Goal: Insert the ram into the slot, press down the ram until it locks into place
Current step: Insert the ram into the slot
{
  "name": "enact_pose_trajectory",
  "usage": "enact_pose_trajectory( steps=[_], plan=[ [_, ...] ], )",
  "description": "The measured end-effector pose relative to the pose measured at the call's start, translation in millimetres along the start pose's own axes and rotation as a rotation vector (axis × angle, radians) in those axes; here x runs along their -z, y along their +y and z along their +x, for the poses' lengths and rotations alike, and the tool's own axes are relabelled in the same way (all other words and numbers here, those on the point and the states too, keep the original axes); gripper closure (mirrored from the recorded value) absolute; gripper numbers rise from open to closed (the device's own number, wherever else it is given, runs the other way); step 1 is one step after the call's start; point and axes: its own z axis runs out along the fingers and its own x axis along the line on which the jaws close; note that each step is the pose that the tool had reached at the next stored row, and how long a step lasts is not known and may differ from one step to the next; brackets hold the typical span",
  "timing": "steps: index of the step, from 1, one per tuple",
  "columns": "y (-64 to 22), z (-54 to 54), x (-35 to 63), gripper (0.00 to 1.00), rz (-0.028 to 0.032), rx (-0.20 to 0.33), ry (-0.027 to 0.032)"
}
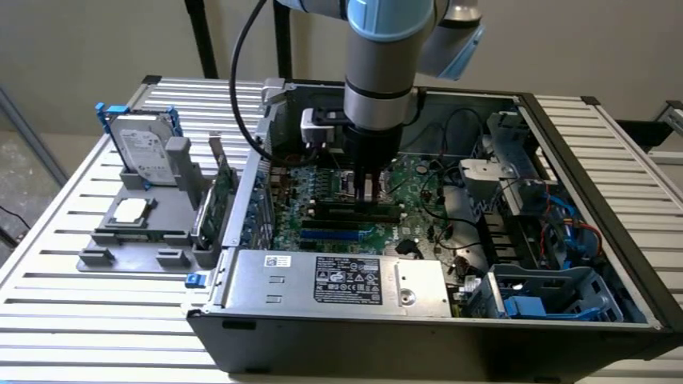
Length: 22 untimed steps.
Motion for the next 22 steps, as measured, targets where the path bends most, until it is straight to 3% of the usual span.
enact_pose_trajectory(
  steps=[5, 8, 9, 16, 18, 19, 22],
  plan=[
    [0.0, -0.1, -1.4, 0.87, 0.0001, 0.0, -0.0002],
    [0.0, -0.1, -1.2, 0.8, 0.0001, 0.0, -0.0002],
    [0.0, -0.2, 0.1, 0.73, 0.0001, 0.0, -0.0003],
    [-0.2, -0.4, 25.2, 0.73, -0.0009, 0.0, -0.0001],
    [-0.2, -0.4, 25.3, 0.75, -0.001, 0.0, -0.0018],
    [-0.2, -0.5, 25.3, 0.82, -0.001, 0.0, -0.0034],
    [-0.2, -0.4, 25.3, 0.89, -0.0012, 0.0, -0.0081]
  ],
)
